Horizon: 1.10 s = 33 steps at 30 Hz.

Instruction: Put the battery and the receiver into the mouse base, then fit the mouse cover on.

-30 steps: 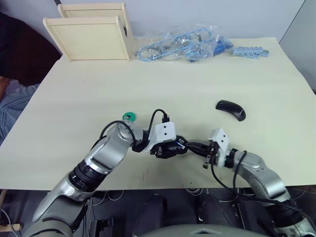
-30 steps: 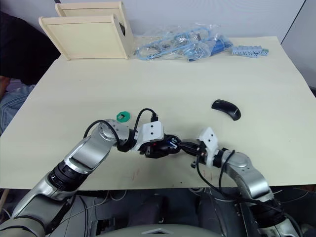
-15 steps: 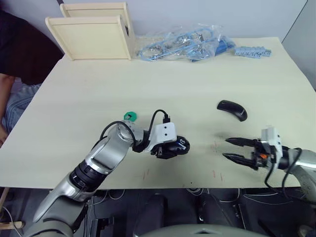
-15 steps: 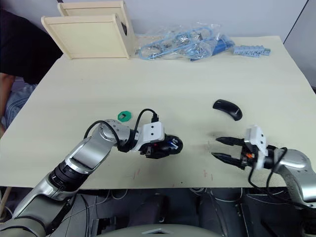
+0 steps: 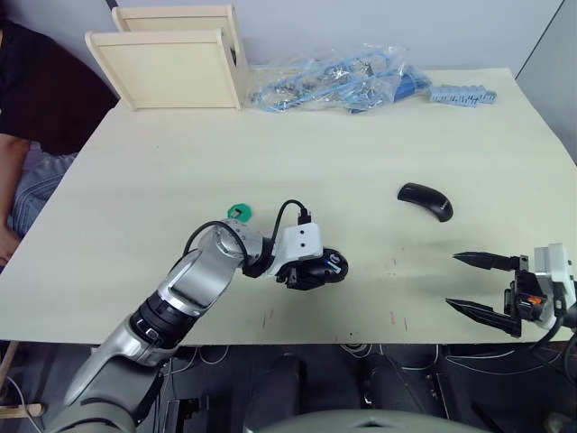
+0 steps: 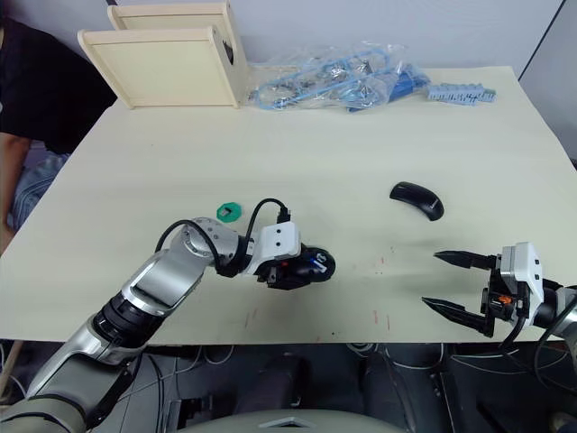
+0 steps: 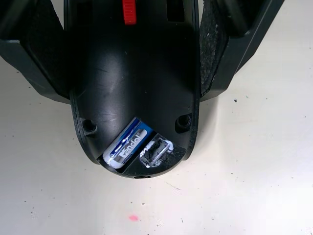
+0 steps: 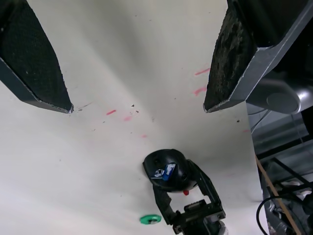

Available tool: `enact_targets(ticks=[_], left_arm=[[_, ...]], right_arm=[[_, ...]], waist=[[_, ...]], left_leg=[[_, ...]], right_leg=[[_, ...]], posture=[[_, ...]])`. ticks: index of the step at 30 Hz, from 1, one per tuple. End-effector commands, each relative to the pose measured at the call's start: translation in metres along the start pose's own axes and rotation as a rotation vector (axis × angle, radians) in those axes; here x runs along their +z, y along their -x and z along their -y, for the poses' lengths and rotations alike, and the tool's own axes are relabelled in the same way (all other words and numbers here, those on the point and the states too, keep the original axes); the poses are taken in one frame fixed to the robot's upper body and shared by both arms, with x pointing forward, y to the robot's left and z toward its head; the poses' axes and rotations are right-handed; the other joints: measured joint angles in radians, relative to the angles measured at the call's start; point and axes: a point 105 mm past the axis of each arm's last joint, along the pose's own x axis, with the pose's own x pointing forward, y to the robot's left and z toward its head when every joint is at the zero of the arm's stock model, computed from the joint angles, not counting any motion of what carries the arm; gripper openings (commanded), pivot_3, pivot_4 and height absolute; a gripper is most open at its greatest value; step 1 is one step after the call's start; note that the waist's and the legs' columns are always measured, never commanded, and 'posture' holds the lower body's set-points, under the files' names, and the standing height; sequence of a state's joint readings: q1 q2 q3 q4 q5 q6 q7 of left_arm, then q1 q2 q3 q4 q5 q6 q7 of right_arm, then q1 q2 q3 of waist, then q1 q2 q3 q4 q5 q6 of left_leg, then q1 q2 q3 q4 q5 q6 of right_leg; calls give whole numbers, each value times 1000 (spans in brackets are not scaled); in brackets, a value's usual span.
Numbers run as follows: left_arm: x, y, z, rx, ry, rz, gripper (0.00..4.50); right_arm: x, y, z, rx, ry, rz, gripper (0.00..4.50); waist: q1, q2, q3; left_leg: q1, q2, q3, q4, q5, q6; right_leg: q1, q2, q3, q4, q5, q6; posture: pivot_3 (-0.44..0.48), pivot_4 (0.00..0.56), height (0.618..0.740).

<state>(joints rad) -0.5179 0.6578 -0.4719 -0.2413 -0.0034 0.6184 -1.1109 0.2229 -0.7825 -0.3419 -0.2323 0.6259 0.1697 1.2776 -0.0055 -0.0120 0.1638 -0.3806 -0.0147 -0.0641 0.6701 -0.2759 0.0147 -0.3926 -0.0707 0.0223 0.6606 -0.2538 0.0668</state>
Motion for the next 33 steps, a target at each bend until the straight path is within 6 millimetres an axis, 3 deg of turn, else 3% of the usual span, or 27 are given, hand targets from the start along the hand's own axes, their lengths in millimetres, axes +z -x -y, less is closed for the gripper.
enact_targets(ticks=[1, 5, 7, 9, 19, 22, 26, 33], left_arm=[[-1, -5, 1, -15, 0, 4, 2991], [2, -5, 1, -27, 13, 23, 2991], [4, -2, 4, -45, -11, 35, 3992], [7, 2, -3, 1, -7, 57, 4445], [10, 45, -4, 95, 70, 179, 4445], [0, 80, 5, 154, 158, 245, 4445], [-10, 111, 10, 260, 275, 300, 4445], [-33, 147, 15, 474, 462, 368, 4445]], right_arm=[[13, 2, -1, -10, 52, 23, 4482], [14, 1, -1, -12, 52, 26, 4482], [14, 0, -2, -8, 53, 29, 4500], [15, -2, -1, -5, 52, 31, 4500], [19, -10, -1, 11, 55, 57, 4500], [25, -17, 1, 22, 67, 97, 4500], [28, -20, 5, 0, 67, 129, 4500], [31, -25, 7, -43, 71, 171, 4500]], waist=[[0, 0, 0], [3, 0, 0], [4, 0, 0], [2, 0, 0], [-8, 1, 2], [-12, 1, 3], [-8, 0, 4], [-5, 0, 5]], left_leg=[[0, 0, 0, 0, 0, 0], [0, 0, 0, 0, 0, 0], [0, 0, 0, 0, 0, 0], [0, 0, 0, 0, 0, 0], [0, 2, 0, 0, 0, 0], [0, 3, 1, 0, 0, 0], [-2, 5, 0, -1, 0, 0], [-1, 5, 0, -1, 0, 0]], right_leg=[[0, 0, 0, 0, 0, 0], [1, 0, 0, 0, 0, 0], [1, 0, 0, 0, 0, 0], [0, 0, 0, 0, 0, 0], [-1, 0, 0, 1, 0, 0], [-2, 0, 1, 0, 0, 0], [-4, 0, 1, 0, 0, 0], [-2, 0, 0, 0, 0, 0]], posture=[[0, 150, 740], [0, 150, 740], [0, 150, 740], [0, 150, 740], [0, 150, 740], [0, 150, 740], [0, 150, 740], [0, 150, 740]])
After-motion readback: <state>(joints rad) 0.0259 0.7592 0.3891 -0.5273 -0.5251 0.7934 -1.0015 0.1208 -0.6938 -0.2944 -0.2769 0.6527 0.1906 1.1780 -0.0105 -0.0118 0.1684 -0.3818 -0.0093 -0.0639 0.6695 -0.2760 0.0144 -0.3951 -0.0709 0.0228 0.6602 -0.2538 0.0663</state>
